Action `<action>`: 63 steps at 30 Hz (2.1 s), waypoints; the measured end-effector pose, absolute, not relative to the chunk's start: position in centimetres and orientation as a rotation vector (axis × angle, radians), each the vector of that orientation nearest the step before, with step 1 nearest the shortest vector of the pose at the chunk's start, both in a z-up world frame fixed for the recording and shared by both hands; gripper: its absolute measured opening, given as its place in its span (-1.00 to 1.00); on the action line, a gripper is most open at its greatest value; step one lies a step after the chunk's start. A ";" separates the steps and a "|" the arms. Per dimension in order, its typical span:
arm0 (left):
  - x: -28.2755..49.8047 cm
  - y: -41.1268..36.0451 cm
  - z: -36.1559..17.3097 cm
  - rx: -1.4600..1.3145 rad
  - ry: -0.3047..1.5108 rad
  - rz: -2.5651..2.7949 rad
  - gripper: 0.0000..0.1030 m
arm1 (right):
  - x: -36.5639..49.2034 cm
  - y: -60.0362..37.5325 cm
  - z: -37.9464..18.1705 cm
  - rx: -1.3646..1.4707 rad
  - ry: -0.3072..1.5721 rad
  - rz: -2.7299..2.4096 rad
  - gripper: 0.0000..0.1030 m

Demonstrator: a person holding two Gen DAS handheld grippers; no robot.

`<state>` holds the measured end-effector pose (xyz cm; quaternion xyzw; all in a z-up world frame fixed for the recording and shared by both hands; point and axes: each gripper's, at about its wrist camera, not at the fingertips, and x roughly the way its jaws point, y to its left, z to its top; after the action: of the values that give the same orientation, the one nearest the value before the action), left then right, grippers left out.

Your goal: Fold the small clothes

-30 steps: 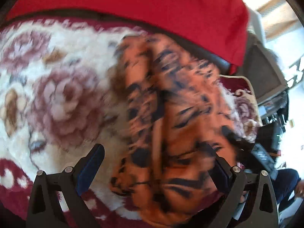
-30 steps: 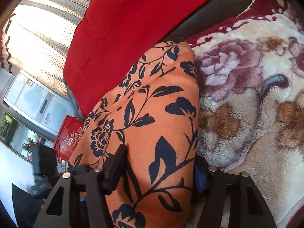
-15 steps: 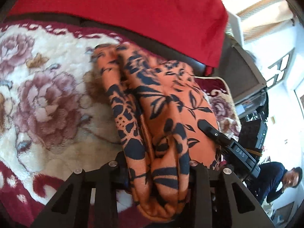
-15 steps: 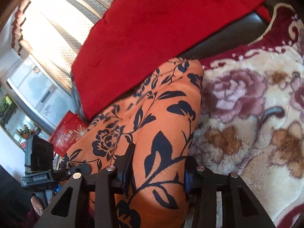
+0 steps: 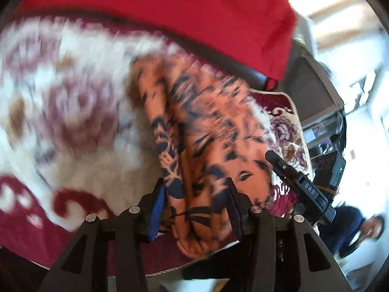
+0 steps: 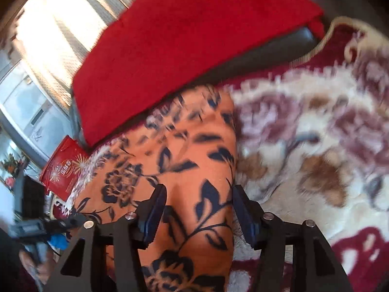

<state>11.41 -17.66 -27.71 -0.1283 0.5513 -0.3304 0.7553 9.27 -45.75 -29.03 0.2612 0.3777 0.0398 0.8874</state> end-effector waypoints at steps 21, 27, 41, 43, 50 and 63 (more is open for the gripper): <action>9.8 -17.5 -21.4 0.111 0.972 -0.326 0.47 | 5.5 -39.0 -21.4 0.335 0.798 0.074 0.07; 4.6 -16.0 -13.2 0.227 0.665 -0.149 0.89 | 1.8 -36.9 -15.0 0.250 0.701 0.000 0.31; -0.3 -12.5 -6.7 0.140 0.545 -0.128 0.99 | -0.7 -33.0 -10.9 0.151 0.669 -0.052 0.32; -0.4 -12.3 -6.5 0.136 0.541 -0.129 0.99 | -0.5 -32.7 -11.2 0.142 0.681 -0.047 0.32; -0.4 -12.2 -6.0 0.161 0.509 -0.126 0.99 | 0.6 -32.1 -12.0 0.109 0.716 -0.068 0.32; -0.5 -12.2 -5.6 0.175 0.483 -0.116 0.99 | 1.1 -32.0 -10.8 0.075 0.704 -0.102 0.32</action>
<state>-0.46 -12.19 -5.55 0.0867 0.2389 -0.0576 0.9654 1.13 -32.04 -10.78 0.0369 0.3445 -0.0500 0.9367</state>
